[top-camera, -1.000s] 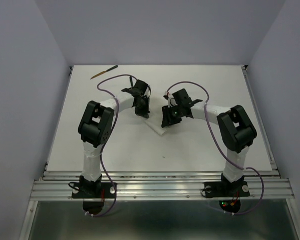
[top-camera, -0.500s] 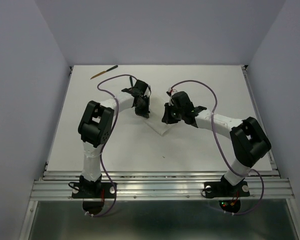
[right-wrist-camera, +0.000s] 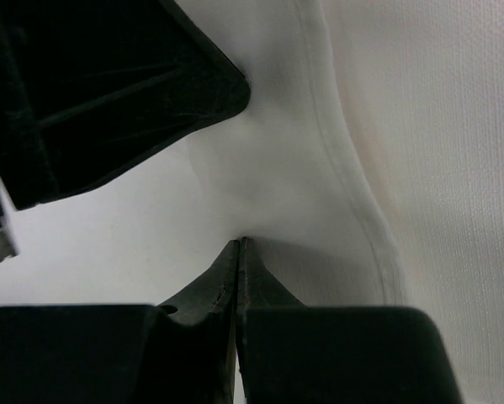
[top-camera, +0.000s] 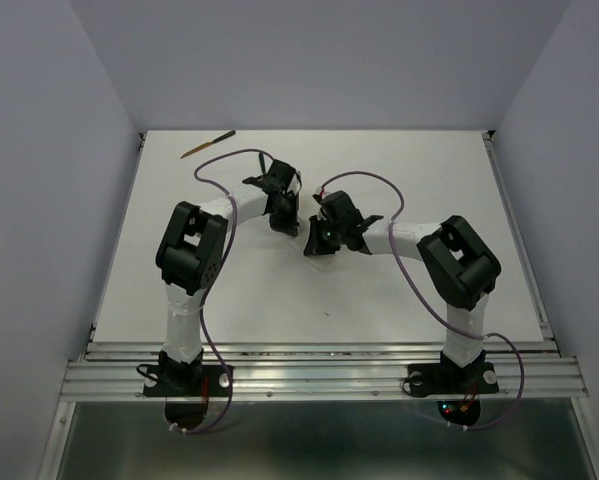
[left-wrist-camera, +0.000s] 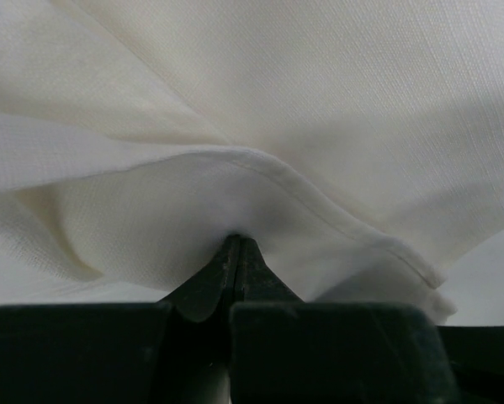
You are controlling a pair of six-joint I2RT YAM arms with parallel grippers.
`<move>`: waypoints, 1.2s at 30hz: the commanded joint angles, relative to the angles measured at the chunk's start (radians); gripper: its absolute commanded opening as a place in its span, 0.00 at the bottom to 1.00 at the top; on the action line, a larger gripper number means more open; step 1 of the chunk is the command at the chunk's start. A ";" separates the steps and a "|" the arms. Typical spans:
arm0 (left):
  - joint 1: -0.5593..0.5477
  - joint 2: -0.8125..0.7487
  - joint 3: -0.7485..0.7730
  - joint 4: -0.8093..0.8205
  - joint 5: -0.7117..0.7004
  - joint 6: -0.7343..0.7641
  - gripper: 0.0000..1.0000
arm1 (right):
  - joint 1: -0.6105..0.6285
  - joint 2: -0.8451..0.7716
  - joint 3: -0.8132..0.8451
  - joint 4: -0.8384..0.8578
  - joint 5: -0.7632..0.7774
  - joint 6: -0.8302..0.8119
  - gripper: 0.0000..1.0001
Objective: Fold the napkin into a case and place the utensils inside
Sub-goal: Smooth out the 2/3-rectangle-folded napkin at the center of the board.
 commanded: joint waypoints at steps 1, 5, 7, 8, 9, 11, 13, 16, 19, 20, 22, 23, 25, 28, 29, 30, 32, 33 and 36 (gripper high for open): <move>-0.002 -0.007 -0.029 -0.019 -0.002 0.024 0.00 | 0.002 0.027 0.033 0.087 0.004 0.039 0.01; -0.002 -0.010 -0.032 -0.021 -0.003 0.027 0.00 | 0.002 0.023 0.001 0.085 0.036 0.045 0.01; -0.002 -0.013 -0.033 -0.020 -0.003 0.029 0.00 | 0.002 0.004 -0.037 0.087 0.056 0.047 0.01; -0.002 -0.013 -0.035 -0.019 -0.005 0.030 0.00 | 0.002 -0.005 -0.051 0.087 0.062 0.047 0.01; -0.002 -0.013 -0.035 -0.019 -0.003 0.030 0.00 | 0.002 -0.017 -0.066 0.085 0.068 0.047 0.01; -0.002 -0.013 -0.035 -0.021 -0.006 0.033 0.00 | 0.002 -0.046 -0.106 0.087 0.082 0.047 0.01; -0.002 -0.012 -0.035 -0.021 -0.006 0.033 0.00 | 0.002 -0.075 -0.132 0.087 0.090 0.044 0.01; -0.002 -0.013 -0.035 -0.021 -0.005 0.035 0.00 | 0.002 -0.106 -0.178 0.087 0.117 0.045 0.01; -0.002 -0.016 -0.036 -0.019 -0.005 0.036 0.00 | 0.002 -0.134 -0.212 0.094 0.136 0.042 0.01; -0.002 -0.016 -0.036 -0.021 -0.006 0.036 0.00 | 0.002 -0.128 -0.217 0.096 0.140 0.041 0.01; -0.002 -0.018 -0.033 -0.021 -0.005 0.032 0.00 | 0.002 -0.112 -0.214 0.097 0.143 0.041 0.01; -0.002 -0.018 -0.030 -0.021 -0.005 0.032 0.00 | 0.002 -0.102 -0.217 0.103 0.139 0.042 0.01; -0.002 -0.029 -0.023 -0.027 -0.008 0.027 0.00 | 0.002 -0.094 -0.235 0.122 0.137 0.051 0.01; -0.001 -0.050 -0.010 -0.035 -0.025 0.021 0.00 | 0.002 -0.100 -0.269 0.137 0.157 0.067 0.01; -0.002 -0.070 -0.006 -0.035 -0.034 0.007 0.00 | 0.002 -0.103 -0.275 0.139 0.166 0.070 0.01; -0.002 -0.082 -0.003 -0.035 -0.037 0.004 0.00 | 0.002 -0.105 -0.281 0.142 0.171 0.070 0.01; -0.004 -0.122 0.002 -0.024 -0.034 -0.004 0.00 | 0.002 -0.109 -0.286 0.143 0.171 0.073 0.01; -0.004 -0.134 0.009 -0.023 -0.036 -0.005 0.00 | 0.002 -0.111 -0.287 0.143 0.173 0.075 0.01; -0.001 -0.174 0.029 -0.042 -0.055 -0.013 0.00 | 0.002 -0.114 -0.284 0.146 0.176 0.082 0.01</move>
